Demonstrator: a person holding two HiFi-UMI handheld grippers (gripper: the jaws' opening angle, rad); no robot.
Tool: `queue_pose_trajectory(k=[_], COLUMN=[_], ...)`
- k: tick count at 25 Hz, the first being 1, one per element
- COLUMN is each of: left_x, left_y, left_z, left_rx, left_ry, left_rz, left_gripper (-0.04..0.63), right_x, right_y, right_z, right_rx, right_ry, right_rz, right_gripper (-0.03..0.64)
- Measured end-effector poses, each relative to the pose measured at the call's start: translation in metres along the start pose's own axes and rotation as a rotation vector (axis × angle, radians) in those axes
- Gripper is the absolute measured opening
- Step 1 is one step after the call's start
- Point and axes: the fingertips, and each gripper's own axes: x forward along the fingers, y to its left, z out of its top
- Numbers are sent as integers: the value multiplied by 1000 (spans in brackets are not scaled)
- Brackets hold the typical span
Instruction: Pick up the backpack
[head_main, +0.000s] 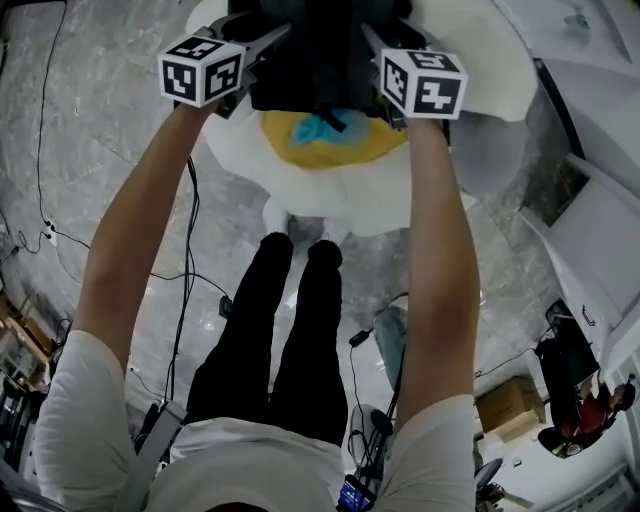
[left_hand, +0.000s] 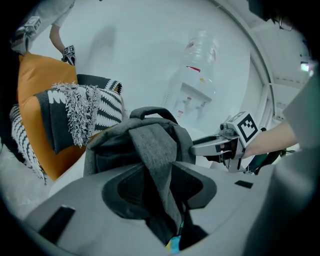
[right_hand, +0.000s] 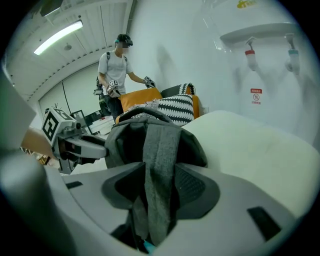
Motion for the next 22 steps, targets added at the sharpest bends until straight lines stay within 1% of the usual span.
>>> queue_pose_trajectory(k=[1, 2, 3, 4, 10, 15, 19, 22], left_x=[0, -1, -2, -4, -19, -34, -47, -57], left_y=[-1, -3, -3, -4, -9, -17, -29, -38], left_z=[2, 3, 5, 5, 10, 15, 22, 24], left_rx=[4, 7, 10, 13, 49, 106, 108, 111], left_ry=[-2, -4, -6, -7, -2, 4, -16, -13], left_rz=[-3, -6, -8, -9, -14, -12, -12, -16], left_gripper=[150, 139, 129, 121, 74, 57, 51, 48], right_x=[0, -1, -3, -5, -20, -36, -52, -65], right_y=[0, 0, 0, 1, 11, 18, 24, 30], right_z=[1, 1, 2, 2, 6, 11, 16, 18], right_rx=[9, 18, 24, 26, 15, 6, 9, -2], right_ry=[-2, -3, -4, -3, -5, -10, -21, -18], right_rz=[1, 0, -3, -5, 12, 18, 19, 23], right_gripper=[183, 181, 157, 112, 92, 72, 67, 67])
